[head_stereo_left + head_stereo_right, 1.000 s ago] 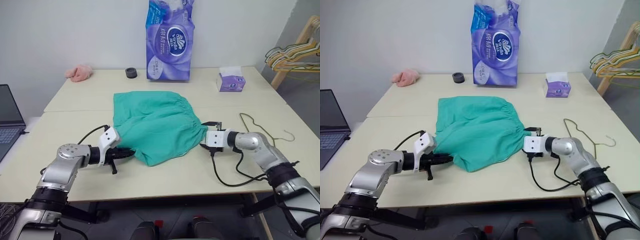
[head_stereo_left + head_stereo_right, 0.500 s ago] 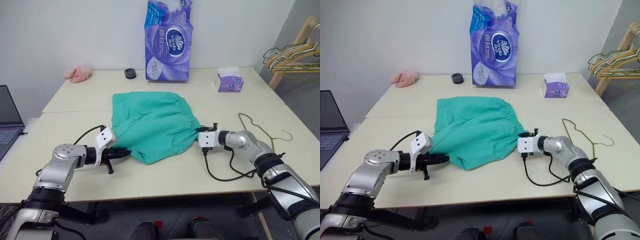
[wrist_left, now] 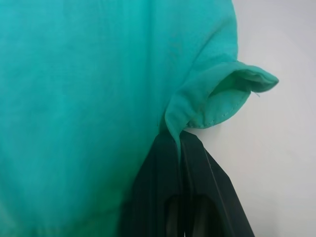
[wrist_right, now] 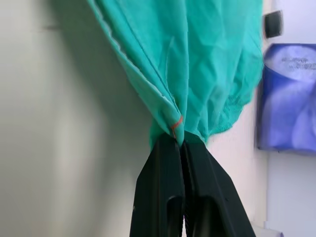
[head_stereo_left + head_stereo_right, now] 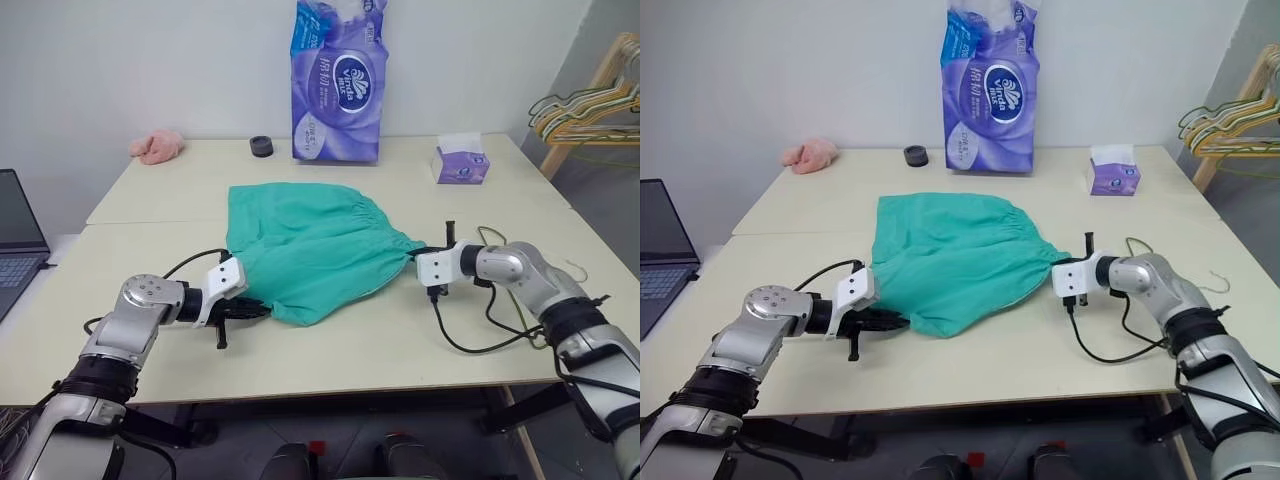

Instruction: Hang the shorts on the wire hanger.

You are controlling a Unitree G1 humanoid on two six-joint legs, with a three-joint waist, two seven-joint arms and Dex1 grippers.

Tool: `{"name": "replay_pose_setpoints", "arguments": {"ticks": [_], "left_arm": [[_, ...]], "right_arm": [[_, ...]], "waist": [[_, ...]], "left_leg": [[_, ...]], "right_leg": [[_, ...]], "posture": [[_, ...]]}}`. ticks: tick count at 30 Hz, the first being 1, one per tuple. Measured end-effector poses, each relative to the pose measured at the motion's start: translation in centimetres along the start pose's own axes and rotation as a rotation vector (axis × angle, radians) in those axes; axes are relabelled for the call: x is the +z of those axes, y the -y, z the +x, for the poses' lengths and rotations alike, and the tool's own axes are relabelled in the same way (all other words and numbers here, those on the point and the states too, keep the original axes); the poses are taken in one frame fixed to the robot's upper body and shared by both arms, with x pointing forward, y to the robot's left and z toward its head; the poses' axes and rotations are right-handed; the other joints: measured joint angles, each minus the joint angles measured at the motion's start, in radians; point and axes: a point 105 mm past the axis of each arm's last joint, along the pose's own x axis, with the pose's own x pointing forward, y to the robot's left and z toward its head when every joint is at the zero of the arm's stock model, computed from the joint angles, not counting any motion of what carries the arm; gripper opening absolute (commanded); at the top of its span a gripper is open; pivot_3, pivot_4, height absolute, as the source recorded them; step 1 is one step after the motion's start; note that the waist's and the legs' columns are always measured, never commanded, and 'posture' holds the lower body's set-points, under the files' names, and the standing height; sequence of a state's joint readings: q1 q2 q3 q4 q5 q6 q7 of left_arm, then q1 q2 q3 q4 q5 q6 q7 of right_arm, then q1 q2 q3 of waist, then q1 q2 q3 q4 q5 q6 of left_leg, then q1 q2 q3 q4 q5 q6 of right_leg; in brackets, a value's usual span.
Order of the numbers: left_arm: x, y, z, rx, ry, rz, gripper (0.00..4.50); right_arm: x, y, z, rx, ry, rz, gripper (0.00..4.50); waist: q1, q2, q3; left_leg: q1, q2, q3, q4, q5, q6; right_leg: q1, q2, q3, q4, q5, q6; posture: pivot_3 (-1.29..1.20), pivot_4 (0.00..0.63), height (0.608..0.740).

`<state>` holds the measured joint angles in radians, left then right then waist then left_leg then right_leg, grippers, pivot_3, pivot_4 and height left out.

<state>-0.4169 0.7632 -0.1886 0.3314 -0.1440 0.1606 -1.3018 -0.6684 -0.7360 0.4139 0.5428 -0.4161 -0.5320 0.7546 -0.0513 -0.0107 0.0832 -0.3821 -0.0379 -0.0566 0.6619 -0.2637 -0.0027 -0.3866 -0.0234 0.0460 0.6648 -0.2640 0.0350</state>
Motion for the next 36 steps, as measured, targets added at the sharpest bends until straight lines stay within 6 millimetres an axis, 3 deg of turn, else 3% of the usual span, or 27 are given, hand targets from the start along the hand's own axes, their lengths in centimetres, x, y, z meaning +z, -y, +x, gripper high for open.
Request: {"name": "replay_pose_setpoints", "arguments": {"ticks": [5, 9, 15, 23, 28, 33, 36], "left_arm": [[0.0, 2.0, 1.6, -0.141, -0.014, 0.027, 0.0], [-0.1, 3.4, 2.0, -0.227, -0.025, 0.042, 0.0], [-1.6, 5.6, 0.0, -0.334, -0.1, 0.018, 0.0], [-3.4, 9.3, -2.4, -0.475, -0.168, -0.048, 0.0], [-3.7, 10.8, -2.4, -0.512, -0.161, -0.083, 0.0], [-3.4, 11.0, -2.0, -0.497, -0.149, -0.08, 0.0], [-3.4, 10.8, -1.8, -0.476, -0.15, -0.088, 0.0]], "right_arm": [[1.2, -4.5, -3.7, 0.21, -0.04, 0.105, 0.05], [3.3, -5.7, -6.0, 0.292, -0.04, 0.206, 0.05], [7.3, -7.6, -8.3, 0.418, 0.036, 0.301, 0.05], [9.1, -7.8, -8.7, 0.462, 0.093, 0.294, 0.05], [9.6, -8.7, -9.0, 0.516, 0.112, 0.29, 0.05], [9.9, -9.1, -9.0, 0.544, 0.122, 0.293, 0.05], [10.4, -9.4, -9.2, 0.572, 0.131, 0.305, 0.68]], "waist": [[-0.003, 0.001, 0.0], [-0.01, 0.001, 0.0], [-0.013, 0.001, 0.0], [-0.007, 0.001, 0.001], [0.0, 0.001, 0.002], [0.0, 0.001, 0.002], [0.0, 0.001, 0.002]], "left_leg": [[-0.001, 0.0, 0.0, 0.001, 0.0, 0.0], [0.001, 0.002, 0.002, 0.001, 0.0, 0.0], [0.002, 0.005, 0.003, 0.0, 0.0, 0.0], [0.001, 0.007, 0.003, 0.0, -0.001, 0.0], [0.001, 0.007, 0.003, 0.001, -0.001, 0.0], [0.002, 0.007, 0.003, 0.001, -0.001, 0.0], [0.002, 0.008, 0.003, 0.001, -0.001, 0.0]], "right_leg": [[-0.001, 0.0, 0.0, 0.0, 0.0, 0.0], [0.0, 0.001, 0.0, 0.0, -0.001, 0.001], [0.0, 0.003, -0.001, 0.0, -0.003, 0.002], [0.0, 0.003, 0.0, -0.001, -0.006, 0.002], [0.0, 0.003, 0.0, -0.001, -0.007, 0.001], [0.0, 0.003, -0.001, -0.001, -0.007, 0.001], [0.0, 0.003, -0.001, -0.001, -0.007, 0.001]], "posture": [[-0.09, 0.049, 0.74], [-0.1, 0.05, 0.74], [-0.11, 0.055, 0.74], [-0.1, 0.063, 0.74], [-0.1, 0.062, 0.74], [-0.1, 0.061, 0.74], [-0.1, 0.06, 0.74]]}}
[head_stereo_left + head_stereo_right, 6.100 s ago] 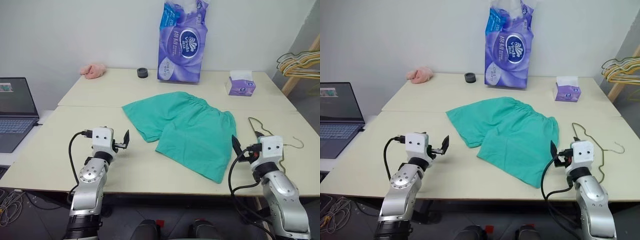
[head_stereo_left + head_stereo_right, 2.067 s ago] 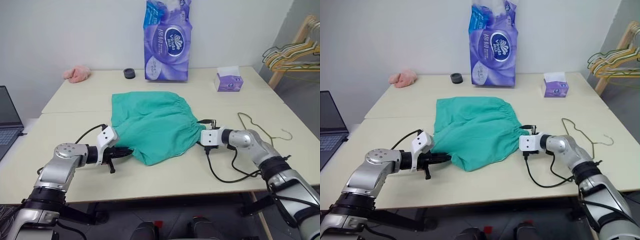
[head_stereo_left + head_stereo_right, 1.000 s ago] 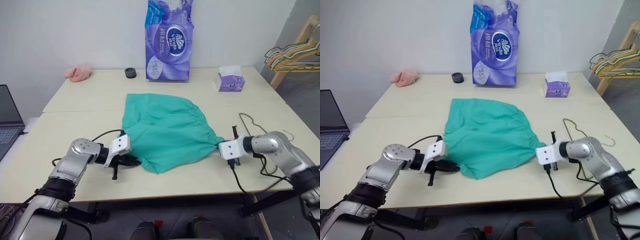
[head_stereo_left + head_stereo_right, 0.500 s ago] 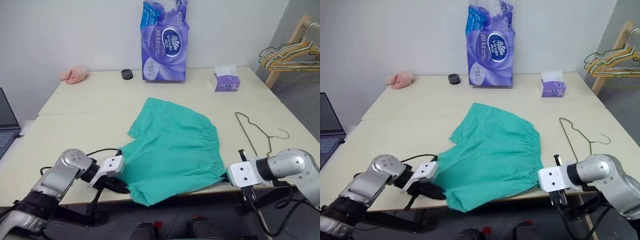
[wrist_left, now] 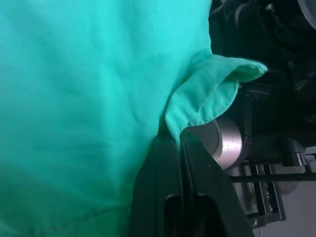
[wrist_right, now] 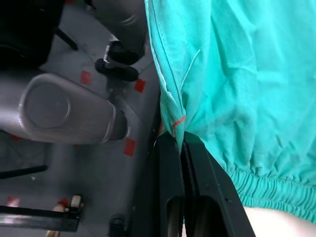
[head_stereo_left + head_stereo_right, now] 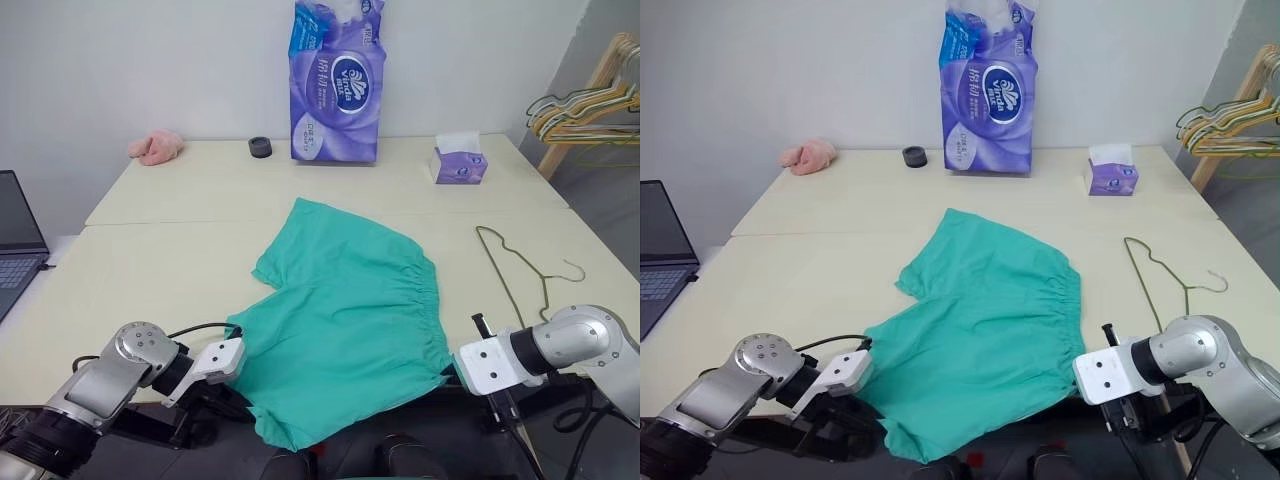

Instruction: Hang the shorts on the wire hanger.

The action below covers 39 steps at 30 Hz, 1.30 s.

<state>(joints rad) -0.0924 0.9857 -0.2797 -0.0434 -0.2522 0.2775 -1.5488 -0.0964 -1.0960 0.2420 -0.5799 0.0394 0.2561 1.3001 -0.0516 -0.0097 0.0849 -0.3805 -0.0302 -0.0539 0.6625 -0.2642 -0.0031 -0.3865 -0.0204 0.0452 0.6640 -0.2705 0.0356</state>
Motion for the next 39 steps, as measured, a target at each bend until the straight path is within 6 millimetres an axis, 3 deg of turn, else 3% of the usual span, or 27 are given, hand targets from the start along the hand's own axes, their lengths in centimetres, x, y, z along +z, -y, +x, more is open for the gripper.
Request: {"name": "replay_pose_setpoints", "arguments": {"ticks": [2, 3, 11, 14, 18, 21, 25, 29, 32, 35, 39], "left_arm": [[0.0, -0.2, 0.1, 0.017, 0.003, -0.019, 0.0], [0.0, -0.3, 0.1, 0.023, 0.004, -0.023, 0.45], [1.0, 0.1, 0.4, 0.01, 0.028, -0.011, 2.81], [2.4, 0.2, 0.2, 0.026, 0.098, -0.019, 3.7], [5.8, -1.9, -0.9, 0.159, 0.289, -0.043, 3.7], [7.2, -3.5, -1.6, 0.253, 0.364, -0.061, 3.7], [9.5, -5.5, -1.9, 0.376, 0.436, -0.022, 3.7], [12.9, -6.7, -2.1, 0.451, 0.477, 0.097, 3.7], [13.5, -6.8, -1.2, 0.436, 0.453, 0.16, 3.7], [13.4, -7.2, -0.2, 0.414, 0.427, 0.178, 3.7], [15.3, -7.3, 0.6, 0.361, 0.42, 0.265, 3.7]], "right_arm": [[0.3, -0.2, 0.1, 0.014, 0.011, 0.013, 1.31], [0.4, -0.3, 0.1, 0.02, 0.015, 0.02, 1.72], [0.7, -0.6, -0.7, 0.04, 0.024, 0.034, 4.49], [1.0, 0.2, -1.6, -0.022, 0.072, 0.079, 4.5], [1.9, 3.0, -3.5, -0.229, 0.206, 0.191, 4.5], [2.3, 5.1, -4.7, -0.403, 0.306, 0.287, 4.5], [1.1, 7.1, -6.3, -0.632, 0.347, 0.429, 4.5], [-3.8, 8.5, -7.4, -0.97, 0.235, 0.681, 4.5], [-7.5, 7.5, -7.7, -1.101, 0.128, 0.856, 4.5], [-9.6, 6.6, -7.6, -1.189, 0.073, 0.988, 4.5], [-13.8, 4.5, -7.3, -1.29, 0.035, 1.292, 4.5]], "waist": [[0.0, 0.0, 0.0], [0.0, 0.0, 0.0], [0.0, 0.0, 0.001], [0.001, -0.002, 0.002], [0.004, -0.004, 0.003], [0.007, -0.004, 0.003], [0.016, -0.005, 0.004], [0.022, -0.006, 0.003], [0.019, -0.005, 0.003], [0.012, -0.005, 0.003], [0.003, -0.004, 0.002]], "left_leg": [[0.0, 0.0, 0.0, 0.0, 0.0, 0.0], [0.0, 0.0, 0.0, 0.0, 0.0, 0.0], [0.0, 0.0, 0.0, 0.0, 0.0, 0.0], [0.0, 0.001, 0.0, 0.0, 0.0, 0.0], [0.0, 0.001, -0.001, 0.001, 0.0, 0.0], [0.0, 0.001, -0.001, 0.001, 0.0, 0.0], [0.0, 0.0, -0.001, 0.001, 0.0, 0.0], [0.0, 0.0, 0.0, 0.001, 0.0, -0.001], [0.0, -0.001, 0.002, 0.0, 0.0, -0.001], [0.0, 0.0, 0.003, 0.0, 0.0, -0.001], [0.0, 0.0, 0.004, 0.001, 0.0, -0.001]], "right_leg": [[0.0, 0.0, 0.0, 0.0, 0.0, 0.0], [0.0, 0.0, 0.0, 0.0, 0.0, 0.0], [0.0, 0.0, 0.0, 0.0, 0.0, 0.0], [0.0, 0.0, 0.0, 0.0, 0.0, 0.0], [0.001, 0.0, -0.001, 0.0, 0.0, 0.0], [0.001, 0.0, -0.001, 0.0, 0.001, 0.0], [0.001, 0.0, 0.0, 0.0, 0.003, -0.003], [0.001, 0.0, 0.001, 0.0, 0.004, -0.004], [0.0, 0.0, 0.002, 0.0, 0.005, -0.004], [0.0, 0.001, 0.003, 0.001, 0.005, -0.005], [0.0, 0.002, 0.002, 0.001, 0.005, -0.004]], "posture": [[-0.09, 0.059, 0.74], [-0.09, 0.059, 0.74], [-0.09, 0.062, 0.74], [-0.09, 0.063, 0.74], [-0.08, 0.063, 0.74], [-0.08, 0.063, 0.74], [-0.09, 0.064, 0.74], [-0.1, 0.061, 0.74], [-0.12, 0.06, 0.74], [-0.13, 0.057, 0.74], [-0.15, 0.054, 0.74]]}}
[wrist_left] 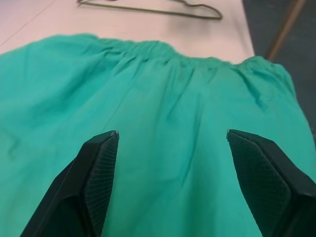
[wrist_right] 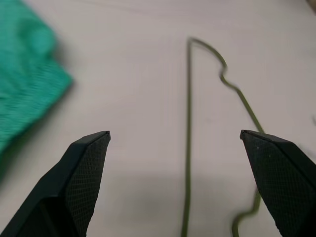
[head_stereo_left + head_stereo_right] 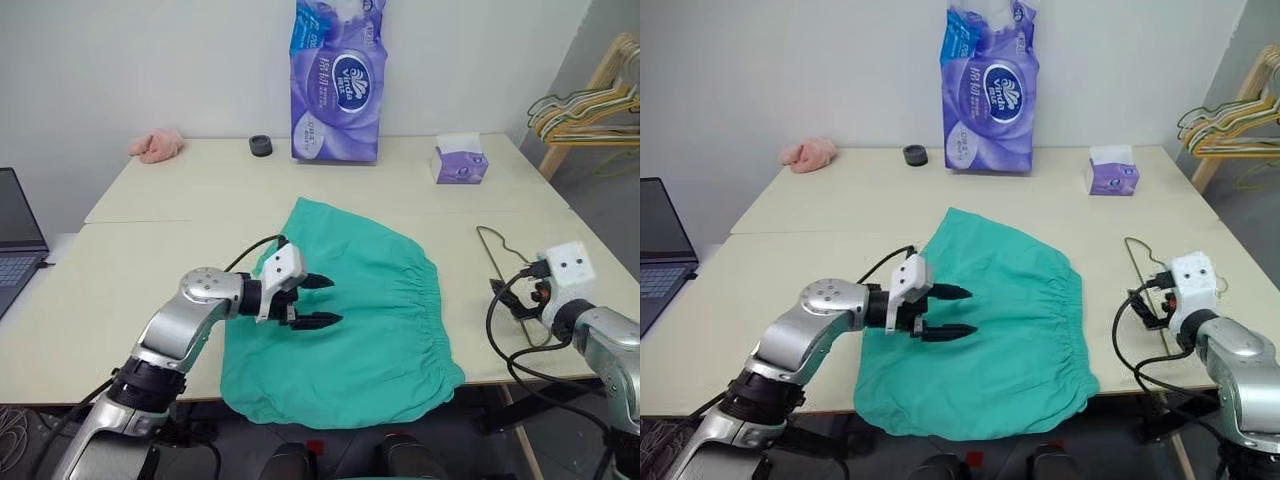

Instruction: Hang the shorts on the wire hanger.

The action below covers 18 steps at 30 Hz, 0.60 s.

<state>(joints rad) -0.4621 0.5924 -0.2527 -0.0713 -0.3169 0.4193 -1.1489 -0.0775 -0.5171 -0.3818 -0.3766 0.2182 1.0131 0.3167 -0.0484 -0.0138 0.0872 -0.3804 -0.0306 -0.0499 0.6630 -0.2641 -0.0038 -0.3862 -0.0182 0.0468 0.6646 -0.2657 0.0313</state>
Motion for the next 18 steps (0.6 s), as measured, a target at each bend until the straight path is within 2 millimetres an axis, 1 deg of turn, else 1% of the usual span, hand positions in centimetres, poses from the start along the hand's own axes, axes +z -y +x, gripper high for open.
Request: {"name": "replay_pose_setpoints", "arguments": {"ticks": [2, 6, 11, 15, 18], "left_arm": [[0.4, -0.2, 0.2, -0.009, 0.001, 0.028, 3.7], [0.5, 0.1, 1.0, -0.041, 0.006, 0.043, 3.7], [0.7, 0.4, 1.5, -0.073, 0.01, 0.053, 3.7], [0.8, 0.6, 1.6, -0.091, 0.01, 0.057, 3.7], [1.4, 0.5, 1.6, -0.097, 0.012, 0.083, 3.7]], "right_arm": [[-0.8, 0.9, 0.6, -0.033, -0.041, 0.04, 4.5], [-1.5, 2.5, 2.1, -0.072, -0.098, 0.112, 4.5], [-2.6, 4.6, 3.4, -0.099, -0.169, 0.136, 4.5], [-2.2, 5.1, 4.2, -0.077, -0.193, 0.143, 4.5], [-1.8, 5.5, 4.7, -0.046, -0.229, 0.123, 4.5]], "waist": [[-0.009, 0.002, -0.001], [-0.029, 0.003, -0.002], [-0.043, 0.003, -0.002], [-0.05, 0.004, -0.002], [-0.054, 0.004, -0.002]], "left_leg": [[0.0, 0.0, 0.002, 0.0, 0.0, 0.0], [0.0, 0.0, 0.002, -0.001, 0.0, 0.001], [0.0, 0.0, 0.001, -0.001, 0.0, 0.001], [0.0, 0.0, 0.001, -0.001, 0.0, 0.001], [0.0, 0.0, 0.001, -0.001, 0.0, 0.001]], "right_leg": [[0.0, 0.0, 0.001, 0.0, 0.0, 0.0], [0.0, 0.001, 0.001, -0.001, 0.0, 0.0], [0.0, 0.004, 0.001, 0.0, 0.0, 0.001], [0.0, 0.006, 0.002, -0.001, 0.0, 0.001], [0.0, 0.006, 0.002, -0.001, 0.001, 0.002]], "posture": [[-0.15, 0.054, 0.74], [-0.16, 0.051, 0.74], [-0.16, 0.048, 0.74], [-0.16, 0.046, 0.74], [-0.15, 0.049, 0.74]]}}
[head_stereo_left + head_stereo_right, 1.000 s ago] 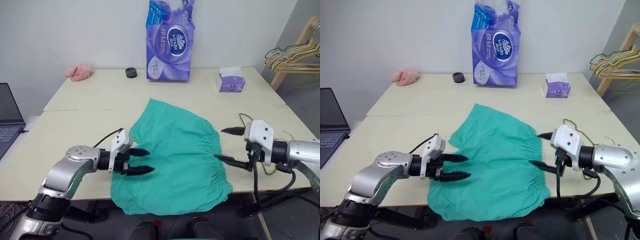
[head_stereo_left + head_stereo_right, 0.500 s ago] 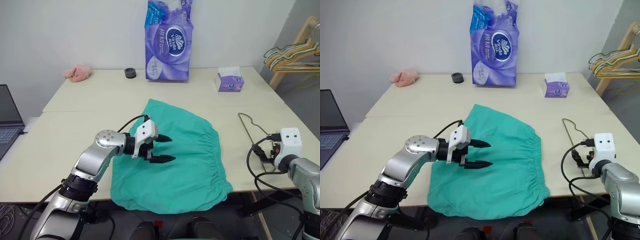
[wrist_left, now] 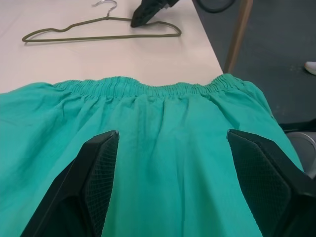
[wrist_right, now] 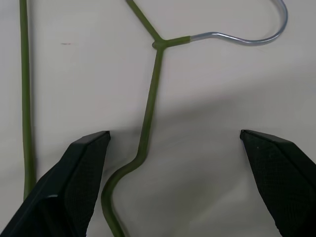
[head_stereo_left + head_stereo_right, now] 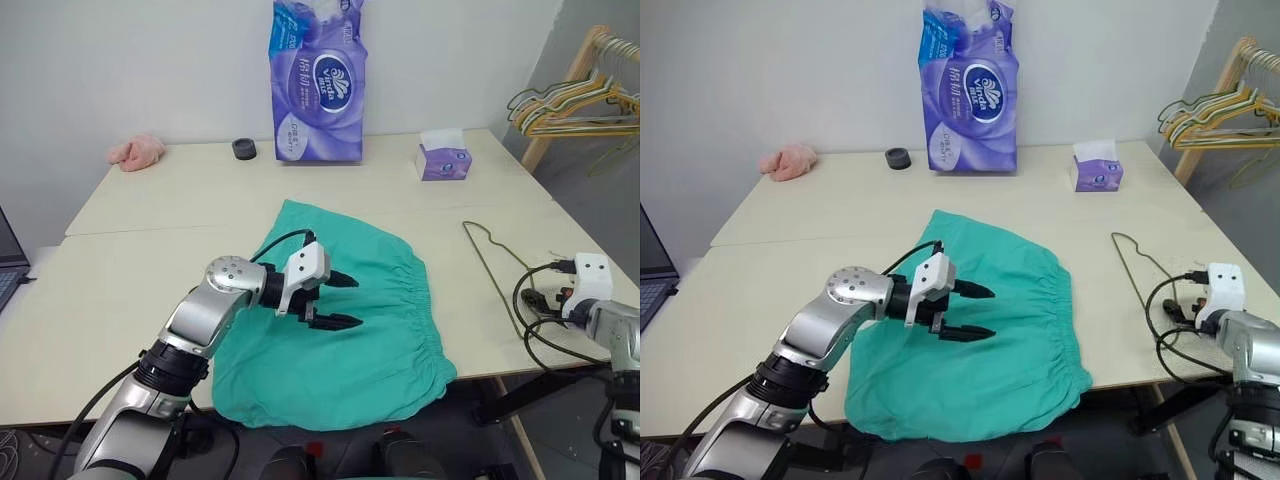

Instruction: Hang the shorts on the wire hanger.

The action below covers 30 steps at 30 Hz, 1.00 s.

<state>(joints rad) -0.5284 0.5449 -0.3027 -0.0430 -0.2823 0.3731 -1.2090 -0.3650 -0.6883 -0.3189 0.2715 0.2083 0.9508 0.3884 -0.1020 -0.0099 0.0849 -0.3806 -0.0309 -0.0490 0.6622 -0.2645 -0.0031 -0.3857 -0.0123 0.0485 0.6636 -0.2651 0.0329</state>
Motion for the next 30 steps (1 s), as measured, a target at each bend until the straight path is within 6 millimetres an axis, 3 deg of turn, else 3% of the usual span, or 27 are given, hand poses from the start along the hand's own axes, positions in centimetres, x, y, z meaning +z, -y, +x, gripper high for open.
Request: {"name": "replay_pose_setpoints", "arguments": {"ticks": [4, 14, 18, 22, 24, 26, 28, 30], "left_arm": [[0.9, -0.3, 0.1, 0.0, -0.001, 0.058, 3.73], [1.6, -0.2, 0.6, 0.013, 0.02, 0.089, 3.73], [1.5, -1.0, 0.5, 0.068, 0.021, 0.086, 3.73], [1.1, -3.1, -0.2, 0.19, 0.02, 0.05, 3.73], [1.1, -4.5, -0.9, 0.267, 0.029, 0.021, 4.07], [0.8, -6.0, -1.8, 0.352, 0.032, -0.012, 4.49], [0.7, -7.5, -2.8, 0.423, 0.024, -0.03, 4.49], [0.7, -9.1, -4.0, 0.486, 0.03, -0.06, 4.49]], "right_arm": [[0.3, -0.4, 0.4, 0.051, -0.049, -0.05, 3.57], [-1.3, -1.8, 1.1, 0.099, -0.1, -0.087, 0.13], [-1.3, -1.4, 1.2, 0.067, -0.077, -0.064, 0.02], [-0.8, -0.6, 0.9, 0.026, -0.05, -0.035, 0.02], [-0.6, -0.8, 0.4, 0.022, -0.03, -0.063, 0.0], [0.5, -1.5, -0.3, 0.032, 0.025, -0.119, 0.0], [2.4, -2.4, -1.2, 0.04, 0.108, -0.212, 0.0], [4.8, -3.6, -2.7, 0.034, 0.223, -0.412, 0.0]], "waist": [[-0.004, -0.001, -0.002], [0.011, -0.014, -0.014], [0.018, -0.016, -0.015], [0.019, -0.014, -0.014], [0.018, -0.01, -0.012], [0.016, -0.006, -0.011], [0.009, -0.005, -0.011], [0.008, -0.004, -0.01]], "left_leg": [[0.0, 0.0, -0.001, 0.0, 0.0, 0.0], [0.009, 0.001, -0.007, 0.0, -0.001, -0.001], [0.013, 0.001, -0.006, 0.0, -0.001, -0.002], [0.012, 0.0, -0.005, 0.0, -0.002, -0.002], [0.01, 0.0, -0.004, 0.0, -0.002, -0.002], [0.006, 0.0, -0.004, 0.0, -0.002, -0.002], [0.002, 0.0, -0.002, 0.0, -0.002, -0.002], [-0.001, 0.0, -0.002, 0.0, -0.001, -0.002]], "right_leg": [[0.001, 0.0, 0.0, -0.001, 0.0, 0.0], [0.014, 0.0, -0.002, -0.006, -0.002, 0.004], [0.018, -0.002, -0.001, -0.008, -0.003, 0.005], [0.016, -0.004, -0.001, -0.007, -0.003, 0.005], [0.013, -0.005, -0.001, -0.006, -0.003, 0.005], [0.008, -0.005, 0.0, -0.004, -0.002, 0.005], [0.003, -0.004, 0.0, -0.001, -0.002, 0.005], [-0.002, -0.004, -0.001, 0.001, -0.002, 0.005]], "posture": [[-0.14, 0.049, 0.74], [-0.13, 0.049, 0.74], [-0.13, 0.048, 0.74], [-0.14, 0.049, 0.74], [-0.14, 0.05, 0.74], [-0.14, 0.051, 0.74], [-0.15, 0.051, 0.74], [-0.15, 0.052, 0.74]]}}
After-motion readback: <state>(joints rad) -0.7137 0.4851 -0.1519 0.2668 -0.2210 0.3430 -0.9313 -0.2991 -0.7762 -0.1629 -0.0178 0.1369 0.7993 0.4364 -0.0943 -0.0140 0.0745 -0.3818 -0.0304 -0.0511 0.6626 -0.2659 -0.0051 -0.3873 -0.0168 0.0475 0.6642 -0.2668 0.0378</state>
